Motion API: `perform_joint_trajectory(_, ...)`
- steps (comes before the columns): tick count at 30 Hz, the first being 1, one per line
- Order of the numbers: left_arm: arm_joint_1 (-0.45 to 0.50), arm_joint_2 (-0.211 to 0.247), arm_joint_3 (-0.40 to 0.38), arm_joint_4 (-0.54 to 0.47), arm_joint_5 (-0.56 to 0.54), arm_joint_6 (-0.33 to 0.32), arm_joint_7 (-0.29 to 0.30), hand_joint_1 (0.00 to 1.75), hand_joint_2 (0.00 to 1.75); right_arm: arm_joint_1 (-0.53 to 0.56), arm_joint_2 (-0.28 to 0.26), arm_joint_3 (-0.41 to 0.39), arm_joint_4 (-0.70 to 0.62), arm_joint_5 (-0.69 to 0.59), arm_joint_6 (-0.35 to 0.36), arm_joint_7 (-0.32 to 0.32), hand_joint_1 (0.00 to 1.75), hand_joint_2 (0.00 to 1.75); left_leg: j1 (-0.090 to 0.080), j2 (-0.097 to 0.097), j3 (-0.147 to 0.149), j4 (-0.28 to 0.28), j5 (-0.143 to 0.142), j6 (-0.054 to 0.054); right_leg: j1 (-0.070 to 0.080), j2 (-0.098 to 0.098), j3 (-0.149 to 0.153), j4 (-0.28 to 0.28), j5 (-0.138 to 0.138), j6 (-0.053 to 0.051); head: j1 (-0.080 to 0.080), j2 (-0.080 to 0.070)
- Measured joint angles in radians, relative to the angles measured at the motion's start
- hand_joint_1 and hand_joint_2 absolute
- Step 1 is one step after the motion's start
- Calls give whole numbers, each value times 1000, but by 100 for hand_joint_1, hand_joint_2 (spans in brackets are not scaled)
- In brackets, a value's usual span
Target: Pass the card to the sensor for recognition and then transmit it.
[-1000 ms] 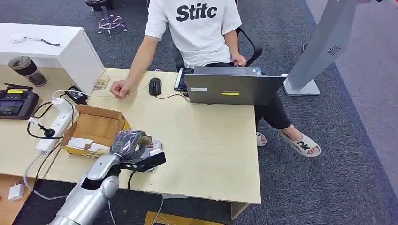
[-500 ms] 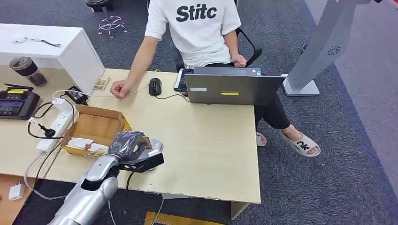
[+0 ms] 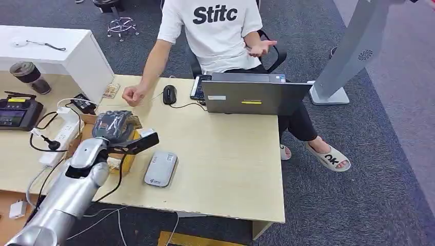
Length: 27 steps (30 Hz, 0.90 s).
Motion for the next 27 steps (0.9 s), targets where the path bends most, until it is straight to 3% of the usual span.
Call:
perform_joint_trajectory(10,-142,86,74,-5,-30,22,0,175,175,2,0,0,0,24,0,2,0,175,0,0,0,0,0,0,0,0,0,0,0,0,0,0)
perform_joint_trajectory(17,-185,147,86,31,-153,52,27,175,175,0,0,0,0,44,-1,0,0,175,0,4,0,0,0,0,0,4,-1,0,0,0,0,0)
perform_joint_trajectory(18,-191,159,87,42,-155,57,30,159,175,0,0,0,0,49,-3,0,0,175,0,6,0,0,0,0,0,6,-2,1,1,-1,0,0)
perform_joint_trajectory(19,-196,166,89,49,-156,59,30,159,175,1,0,0,0,50,-4,0,0,175,0,8,0,0,0,0,0,8,-3,1,1,-2,0,0)
perform_joint_trajectory(20,-200,175,91,56,-156,65,31,0,175,1,0,0,0,50,-6,0,0,175,0,11,-1,0,0,-1,0,11,-4,1,2,-2,0,0)
perform_joint_trajectory(27,-204,185,134,63,-101,146,30,0,175,5,0,0,0,52,-7,12,0,175,0,8,-2,0,-2,-1,0,9,-5,1,0,-2,0,0)
